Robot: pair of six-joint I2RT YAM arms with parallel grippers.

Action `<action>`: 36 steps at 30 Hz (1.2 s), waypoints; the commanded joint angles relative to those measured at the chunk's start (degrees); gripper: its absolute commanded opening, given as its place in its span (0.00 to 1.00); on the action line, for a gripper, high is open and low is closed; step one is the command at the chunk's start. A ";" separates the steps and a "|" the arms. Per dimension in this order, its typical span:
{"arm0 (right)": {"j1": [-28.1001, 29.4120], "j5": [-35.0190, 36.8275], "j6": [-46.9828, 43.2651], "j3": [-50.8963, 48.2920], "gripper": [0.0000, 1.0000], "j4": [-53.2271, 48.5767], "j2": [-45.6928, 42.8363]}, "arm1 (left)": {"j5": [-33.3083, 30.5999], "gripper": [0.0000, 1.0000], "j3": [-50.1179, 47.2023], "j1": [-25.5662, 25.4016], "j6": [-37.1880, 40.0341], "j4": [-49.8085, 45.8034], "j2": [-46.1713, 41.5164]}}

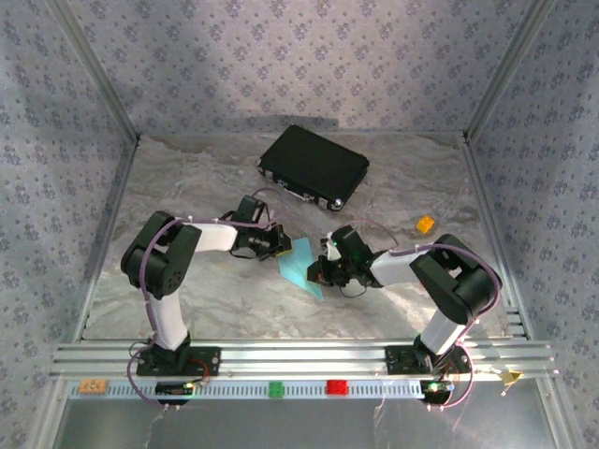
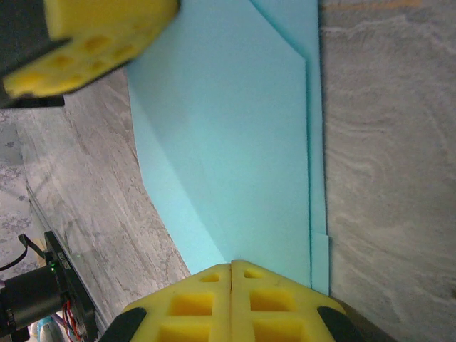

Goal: Fold a paper plane with a square sheet of paper (pick it up from the middle)
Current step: Fourth fold the wing at the center of the table.

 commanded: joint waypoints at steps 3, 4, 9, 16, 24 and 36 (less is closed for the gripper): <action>-0.54 3.96 -0.84 -3.36 0.00 -9.68 1.63 | -4.73 0.04 1.77 3.92 3.11 -3.90 1.87; -0.49 3.89 -0.84 -3.35 0.00 -9.70 1.69 | -4.57 0.04 1.70 4.62 3.08 -3.84 1.79; -0.57 3.91 -0.89 -3.37 0.00 -9.56 1.60 | -4.11 0.04 2.54 6.30 3.44 -5.11 0.53; -0.57 3.70 -0.85 -3.05 0.00 -9.41 1.65 | -3.65 0.06 2.09 5.48 2.17 -5.51 -4.76; -0.66 3.68 -0.89 -2.82 0.00 -9.61 1.61 | -4.47 0.07 0.63 0.27 2.40 -5.16 -8.86; -0.83 3.21 -0.98 -2.74 0.00 -9.20 0.41 | -3.32 0.05 1.86 -5.31 2.57 -3.55 -0.06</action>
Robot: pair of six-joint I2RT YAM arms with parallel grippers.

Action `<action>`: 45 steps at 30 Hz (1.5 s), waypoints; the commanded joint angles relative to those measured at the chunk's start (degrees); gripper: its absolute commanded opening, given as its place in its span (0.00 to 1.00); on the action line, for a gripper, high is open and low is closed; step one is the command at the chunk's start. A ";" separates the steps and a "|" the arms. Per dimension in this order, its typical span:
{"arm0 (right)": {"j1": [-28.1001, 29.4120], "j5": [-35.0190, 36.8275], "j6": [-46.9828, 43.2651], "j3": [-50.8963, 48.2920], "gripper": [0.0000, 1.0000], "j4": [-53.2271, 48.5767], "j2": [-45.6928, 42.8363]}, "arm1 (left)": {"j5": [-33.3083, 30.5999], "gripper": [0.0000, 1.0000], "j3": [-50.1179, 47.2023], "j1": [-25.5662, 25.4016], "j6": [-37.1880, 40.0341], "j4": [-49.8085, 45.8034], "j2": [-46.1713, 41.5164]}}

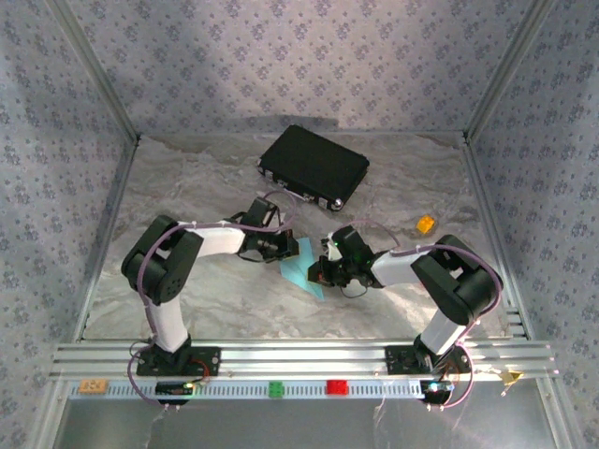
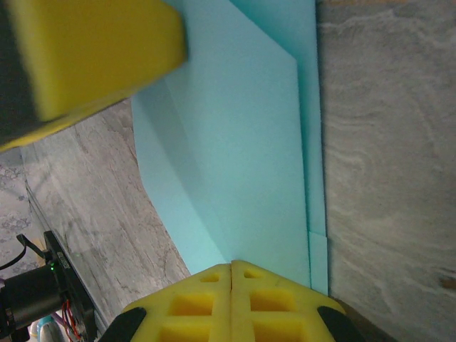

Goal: Fold a paper plane with a square sheet of paper (pick it up from the middle)
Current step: Fourth fold the wing at the center of the table.

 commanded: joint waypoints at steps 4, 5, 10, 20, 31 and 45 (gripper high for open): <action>-0.61 2.35 -0.79 -0.70 0.00 -9.32 -0.76 | -2.41 0.03 0.51 0.62 1.62 -2.35 2.73; -0.50 2.25 -0.78 -0.06 0.00 -9.53 -1.52 | -2.32 0.02 0.30 0.66 1.67 -2.54 3.05; 0.21 2.66 -2.48 6.11 0.00 -13.14 -3.29 | -1.85 0.02 -1.51 0.74 1.27 -1.31 3.11; 2.13 4.07 -2.01 13.86 0.00 -12.44 6.74 | -0.95 0.02 -1.10 0.73 1.29 -0.85 3.34; 2.74 4.87 -1.55 7.31 0.00 -15.17 0.11 | -0.86 0.02 -1.24 1.05 1.58 -0.81 4.21; 1.93 3.35 -0.60 7.74 0.00 -10.94 0.25 | -0.63 0.01 -1.14 1.02 1.44 -0.80 4.33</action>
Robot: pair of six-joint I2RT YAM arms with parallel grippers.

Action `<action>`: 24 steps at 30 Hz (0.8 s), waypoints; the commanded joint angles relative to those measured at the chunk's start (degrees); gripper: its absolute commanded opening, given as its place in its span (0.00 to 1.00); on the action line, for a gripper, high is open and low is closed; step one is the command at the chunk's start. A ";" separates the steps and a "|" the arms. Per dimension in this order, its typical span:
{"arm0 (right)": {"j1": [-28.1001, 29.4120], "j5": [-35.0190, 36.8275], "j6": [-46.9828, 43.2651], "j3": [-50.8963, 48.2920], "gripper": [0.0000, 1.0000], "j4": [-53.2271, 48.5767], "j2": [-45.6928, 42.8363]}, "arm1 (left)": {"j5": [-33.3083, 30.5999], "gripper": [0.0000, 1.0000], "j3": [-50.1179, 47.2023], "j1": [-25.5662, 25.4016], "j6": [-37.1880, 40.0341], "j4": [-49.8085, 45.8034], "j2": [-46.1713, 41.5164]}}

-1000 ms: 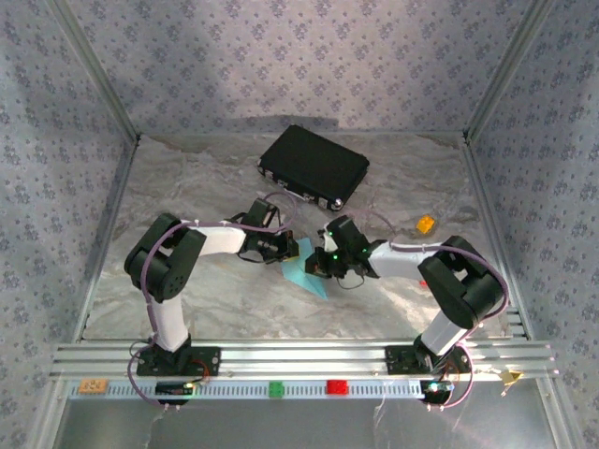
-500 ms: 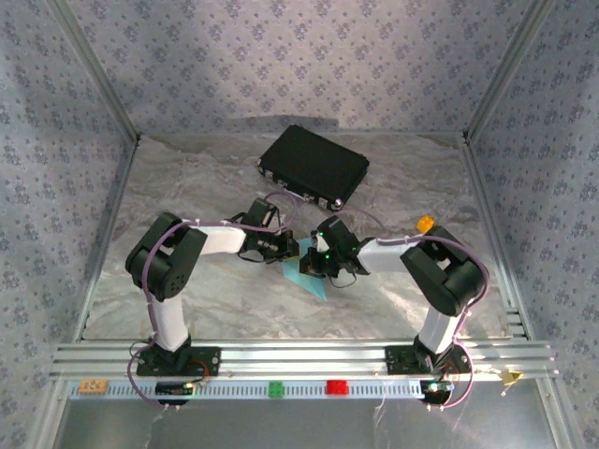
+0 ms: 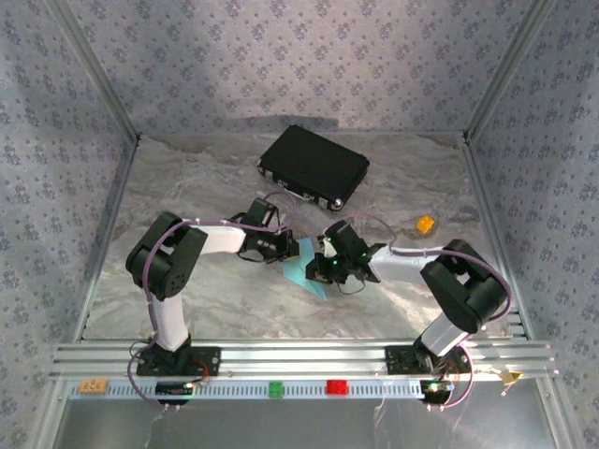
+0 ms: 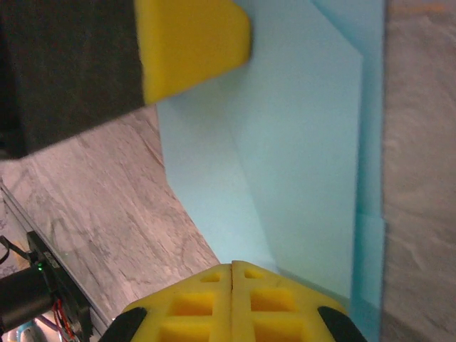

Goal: Fold a paper plane with a square sheet of paper (pick it up from the middle)
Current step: Fourth fold the wing at the center of the table.

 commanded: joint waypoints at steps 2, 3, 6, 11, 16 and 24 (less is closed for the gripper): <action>-0.50 -0.91 0.59 1.38 0.00 1.40 4.82 | -3.48 0.01 -1.29 0.34 1.32 -2.53 2.46; -0.35 -1.03 0.67 0.91 0.00 1.58 5.43 | -3.51 0.01 -1.28 0.35 1.36 -2.57 2.51; 0.13 -0.85 1.48 -2.23 0.00 2.36 5.02 | -3.82 0.02 -1.51 0.28 1.56 -2.35 2.31; 0.56 -1.09 2.23 -8.47 0.00 3.45 -0.44 | -4.25 0.02 -1.79 0.46 1.42 -1.93 2.47; 0.78 -0.99 1.65 -12.05 0.00 0.41 -6.23 | -4.23 0.02 -1.86 0.49 1.29 -1.91 2.81; 0.39 -0.18 1.23 -11.67 0.00 -2.98 -13.78 | -4.09 0.02 -1.86 0.50 1.25 -2.18 2.22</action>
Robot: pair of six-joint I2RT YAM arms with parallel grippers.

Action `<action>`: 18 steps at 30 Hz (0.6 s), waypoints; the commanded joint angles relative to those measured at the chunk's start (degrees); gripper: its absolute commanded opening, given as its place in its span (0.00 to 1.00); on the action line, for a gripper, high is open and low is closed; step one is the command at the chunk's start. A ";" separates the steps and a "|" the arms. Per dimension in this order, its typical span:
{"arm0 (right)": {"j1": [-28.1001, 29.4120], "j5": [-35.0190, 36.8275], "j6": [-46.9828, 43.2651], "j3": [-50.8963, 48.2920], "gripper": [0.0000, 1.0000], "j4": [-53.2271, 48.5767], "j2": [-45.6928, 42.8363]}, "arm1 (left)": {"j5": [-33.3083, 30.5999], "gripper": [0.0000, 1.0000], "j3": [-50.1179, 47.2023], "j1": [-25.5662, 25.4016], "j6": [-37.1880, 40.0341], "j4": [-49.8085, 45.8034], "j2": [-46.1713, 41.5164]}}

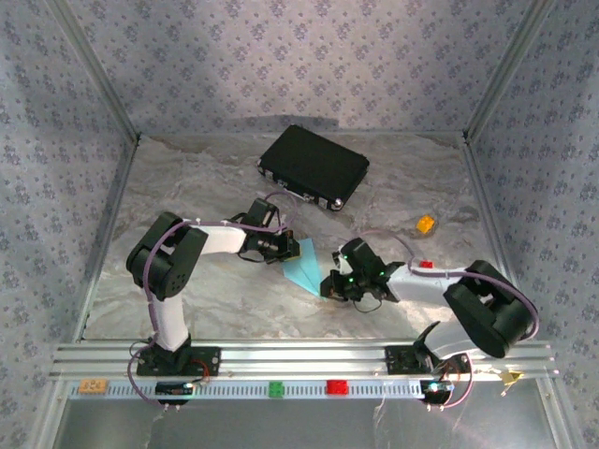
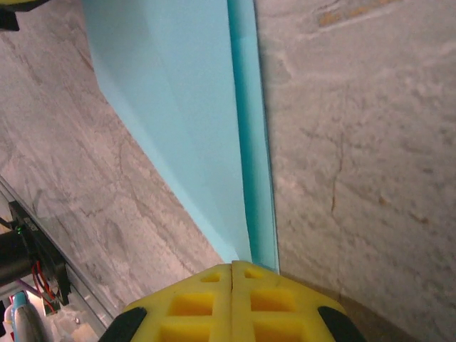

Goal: Fold a paper plane with a square sheet of paper (pick it up from the middle)
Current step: Fourth fold the wing at the center of the table.

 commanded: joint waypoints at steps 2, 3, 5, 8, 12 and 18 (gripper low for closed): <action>0.49 -0.52 0.17 2.95 0.00 -1.84 -1.42 | -4.39 0.02 -1.77 0.50 1.31 -2.59 1.98; 0.72 -0.79 0.33 3.94 0.00 -1.71 -0.82 | -4.29 0.02 -1.72 0.47 1.41 -2.77 2.07; 1.10 -1.13 0.34 5.20 0.00 -0.90 0.76 | -4.29 0.02 -1.56 0.46 1.56 -3.06 2.12; 1.39 -1.25 0.32 5.53 0.00 -0.76 3.62 | -4.28 0.02 -1.55 0.45 1.45 -2.88 2.21; 2.03 -0.79 0.59 2.66 0.00 -0.34 4.98 | -4.27 0.02 -1.38 0.45 1.49 -2.97 2.29; 1.71 -0.10 2.07 -3.91 0.00 1.14 2.74 | -4.27 0.02 -1.49 0.50 1.54 -2.98 2.47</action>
